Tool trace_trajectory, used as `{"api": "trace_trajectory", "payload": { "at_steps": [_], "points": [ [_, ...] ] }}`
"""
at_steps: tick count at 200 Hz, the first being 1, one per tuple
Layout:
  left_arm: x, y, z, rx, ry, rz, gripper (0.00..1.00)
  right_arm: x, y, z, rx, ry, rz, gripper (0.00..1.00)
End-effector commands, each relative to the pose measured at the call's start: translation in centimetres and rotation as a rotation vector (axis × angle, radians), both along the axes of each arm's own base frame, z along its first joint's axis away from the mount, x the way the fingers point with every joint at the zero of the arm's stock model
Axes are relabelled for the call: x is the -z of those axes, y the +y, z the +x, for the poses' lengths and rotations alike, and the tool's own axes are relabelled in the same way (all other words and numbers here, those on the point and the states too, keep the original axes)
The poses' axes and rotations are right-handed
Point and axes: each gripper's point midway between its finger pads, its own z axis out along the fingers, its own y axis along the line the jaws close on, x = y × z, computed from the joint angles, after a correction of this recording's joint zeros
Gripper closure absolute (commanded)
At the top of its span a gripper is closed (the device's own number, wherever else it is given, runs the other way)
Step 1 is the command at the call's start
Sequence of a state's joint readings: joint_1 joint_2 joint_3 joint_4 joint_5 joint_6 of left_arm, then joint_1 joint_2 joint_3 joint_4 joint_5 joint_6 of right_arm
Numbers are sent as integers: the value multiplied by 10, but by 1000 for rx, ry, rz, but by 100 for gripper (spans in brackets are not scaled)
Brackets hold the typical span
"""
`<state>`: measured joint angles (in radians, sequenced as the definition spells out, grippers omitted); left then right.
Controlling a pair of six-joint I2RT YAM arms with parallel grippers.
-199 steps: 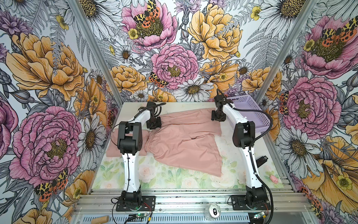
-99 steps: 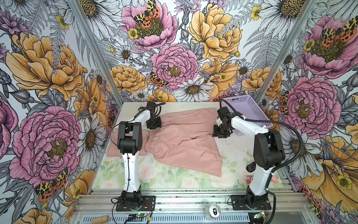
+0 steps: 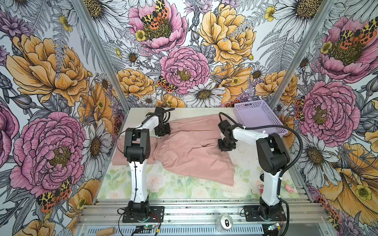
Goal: Fold and stack the mixed laundry pile
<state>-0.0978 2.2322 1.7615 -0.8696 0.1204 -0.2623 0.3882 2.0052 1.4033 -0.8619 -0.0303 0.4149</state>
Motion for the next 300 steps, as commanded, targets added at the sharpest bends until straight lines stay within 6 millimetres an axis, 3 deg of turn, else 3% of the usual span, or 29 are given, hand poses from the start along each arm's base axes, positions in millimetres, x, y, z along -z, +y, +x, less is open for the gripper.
{"api": "trace_trajectory", "payload": {
  "at_steps": [1, 27, 59, 132, 163, 194, 210, 226, 240, 258, 271, 276, 300],
  "points": [
    [40, -11, -18, 8, 96, -25, 57, 24, -34, -13, -19, 65, -196, 81],
    [40, -12, -15, 7, 93, -36, 57, 27, -62, -18, 33, 115, -266, 81],
    [42, -20, -12, 15, 94, -48, 57, 25, -82, -6, 71, 116, -283, 81],
    [39, -35, -9, 21, 87, -72, 56, 18, -106, 54, 81, 64, -311, 79],
    [18, -32, -4, 0, 48, -79, 42, 3, -115, 80, 92, 16, -289, 77],
    [-34, -20, 3, -22, -60, -79, 13, -38, -101, 86, 76, -67, -193, 69],
    [-63, -14, 2, -22, -120, -70, 1, -62, -93, 78, 84, -102, -130, 65],
    [-86, -12, -3, -13, -165, -68, 1, -83, -87, 64, 100, -125, -75, 61],
    [-99, -11, -14, -3, -184, -67, 1, -88, -84, 43, 121, -109, -30, 58],
    [-105, -16, -35, 20, -183, -102, 1, -86, -78, 9, 160, -67, 45, 55],
    [-98, -18, -55, 35, -147, -123, 1, -84, -73, -16, 191, -50, 104, 53],
    [-108, -18, -64, 38, -166, -127, 1, -83, -73, -25, 208, -45, 124, 53],
    [-98, -9, -107, 17, -123, -121, 1, -72, -73, -69, 289, -15, 176, 56]
  ]
}}
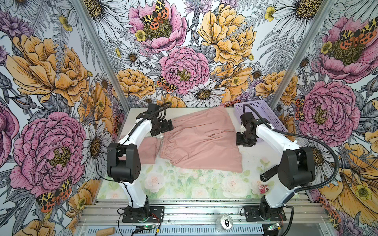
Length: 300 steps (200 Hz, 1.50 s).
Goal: Fold and stack the mixed laundry pile
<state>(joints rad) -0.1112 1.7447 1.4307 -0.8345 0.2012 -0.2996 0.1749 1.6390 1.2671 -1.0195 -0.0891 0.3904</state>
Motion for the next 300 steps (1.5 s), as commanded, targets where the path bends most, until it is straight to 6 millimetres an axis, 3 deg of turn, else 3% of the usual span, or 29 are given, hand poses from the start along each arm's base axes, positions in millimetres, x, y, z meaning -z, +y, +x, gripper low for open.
{"api": "trace_trajectory", "payload": {
  "at_steps": [1, 37, 89, 121, 141, 163, 210, 276, 300],
  "points": [
    [13, 4, -38, 11, 55, -13, 1, 12, 8, -32, 109, 37, 110, 56],
    [31, 13, -83, -29, 116, -33, 4, 47, 4, -79, 201, 88, 136, 64],
    [34, 22, -96, -47, 124, -40, 6, 68, 11, -80, 236, 34, 208, 64],
    [34, 26, -97, -54, 122, -44, 7, 75, 13, -86, 246, 47, 224, 73],
    [35, 27, -99, -55, 125, -42, 8, 69, 13, -87, 251, 32, 233, 94],
    [39, 29, -104, -58, 139, -36, 11, 53, 7, -87, 264, 14, 216, 100],
    [54, 27, -124, -68, 194, -15, 21, 18, -27, -86, 365, -16, 160, 100],
    [60, -19, -146, 71, 171, -79, 41, 15, -42, -73, 394, -17, 166, 100],
    [67, -26, -150, 92, 170, -76, 42, 14, -43, -70, 390, -22, 160, 100]
  ]
}}
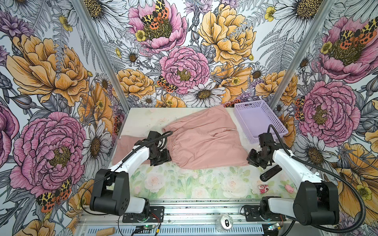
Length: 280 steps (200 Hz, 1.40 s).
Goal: Fold and stack the mixed laundry pile
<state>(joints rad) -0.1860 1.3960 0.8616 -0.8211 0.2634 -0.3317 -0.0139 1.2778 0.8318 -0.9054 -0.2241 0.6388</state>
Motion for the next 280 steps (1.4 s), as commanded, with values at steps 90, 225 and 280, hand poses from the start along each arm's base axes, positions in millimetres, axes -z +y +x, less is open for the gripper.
{"api": "trace_trajectory", "payload": {
  "at_steps": [90, 225, 280],
  "points": [
    [20, -15, 45, 54, -74, 23, 53, -9, -5, 14, -13, -38, -19, 100],
    [-35, -5, 0, 97, 94, 55, 88, -41, -3, -5, -78, -12, -3, 100],
    [-57, 13, -2, 75, 94, 87, 90, -62, -14, -2, -107, 0, -66, 100]
  ]
}}
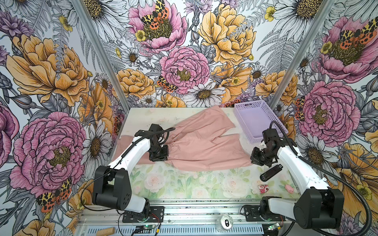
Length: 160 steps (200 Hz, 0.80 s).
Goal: Fold and stack the mixed laundry pile
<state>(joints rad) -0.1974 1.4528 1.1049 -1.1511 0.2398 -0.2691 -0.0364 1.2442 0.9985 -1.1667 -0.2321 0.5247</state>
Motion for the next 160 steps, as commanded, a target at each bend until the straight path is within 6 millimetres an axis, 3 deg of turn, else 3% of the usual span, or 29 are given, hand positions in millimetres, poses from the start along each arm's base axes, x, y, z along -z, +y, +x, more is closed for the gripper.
{"api": "trace_trajectory", "payload": {
  "at_steps": [1, 20, 48, 82, 90, 103, 122, 146, 160],
  "points": [
    [-16, 10, 9, 12, -26, 28, 90, -17, -11, 16, -20, -39, -55, 100],
    [-16, 5, 39, 59, -39, 37, 90, -16, -18, 53, -31, -75, -86, 100],
    [0, -4, 89, 123, -43, 48, 90, 4, -19, 103, -43, -85, -82, 100],
    [27, -14, 136, 143, -55, 36, 89, 33, -17, 139, -53, -72, -63, 100],
    [32, -17, 142, 141, -55, 22, 79, 39, -17, 146, -57, -66, -59, 100],
    [36, -19, 148, 132, -55, 17, 52, 45, -17, 154, -58, -58, -57, 100],
    [26, -12, 150, 103, -98, 38, 19, 43, -15, 162, -59, -69, -46, 100],
    [-2, 8, 144, 24, -192, 45, 2, 37, -12, 163, -66, -85, -33, 100],
    [-18, 21, 135, -20, -244, 37, 1, 37, -10, 161, -69, -85, -23, 100]
  ]
}}
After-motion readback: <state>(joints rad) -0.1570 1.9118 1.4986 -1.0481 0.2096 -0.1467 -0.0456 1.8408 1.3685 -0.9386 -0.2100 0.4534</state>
